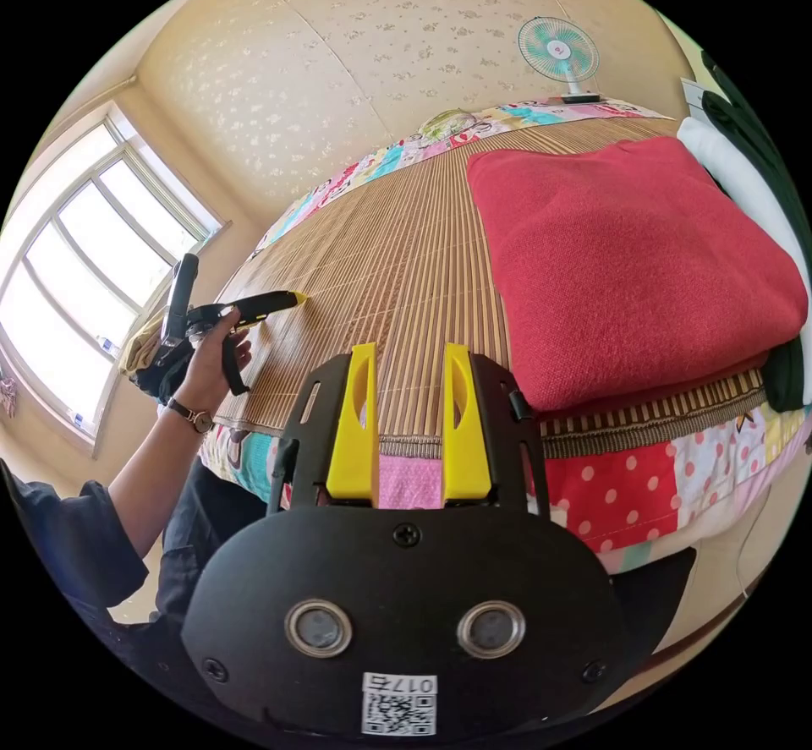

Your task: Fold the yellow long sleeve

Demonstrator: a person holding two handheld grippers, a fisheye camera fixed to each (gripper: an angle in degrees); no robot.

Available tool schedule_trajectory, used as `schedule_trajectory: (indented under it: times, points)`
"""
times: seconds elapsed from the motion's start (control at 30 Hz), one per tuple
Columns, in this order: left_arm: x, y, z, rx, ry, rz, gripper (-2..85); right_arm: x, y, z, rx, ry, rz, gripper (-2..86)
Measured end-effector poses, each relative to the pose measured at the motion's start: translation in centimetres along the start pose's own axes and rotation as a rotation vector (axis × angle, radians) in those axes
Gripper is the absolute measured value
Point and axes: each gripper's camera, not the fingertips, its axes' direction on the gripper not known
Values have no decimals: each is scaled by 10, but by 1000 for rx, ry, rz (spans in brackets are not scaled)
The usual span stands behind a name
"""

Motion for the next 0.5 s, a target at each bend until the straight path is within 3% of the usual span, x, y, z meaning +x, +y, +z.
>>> schedule_trajectory:
  times: [0.33, 0.4, 0.5]
  points:
    - [-6, -28, -48, -27, -8, -9, 269, -5, -3, 5, -2, -11, 4, 116]
    - [-11, -34, -60, -52, 22, -12, 244, -6, -3, 6, -2, -11, 3, 114]
    - [-38, -36, -93, -52, 161, -72, 123, -7, -3, 8, 1, -13, 2, 110]
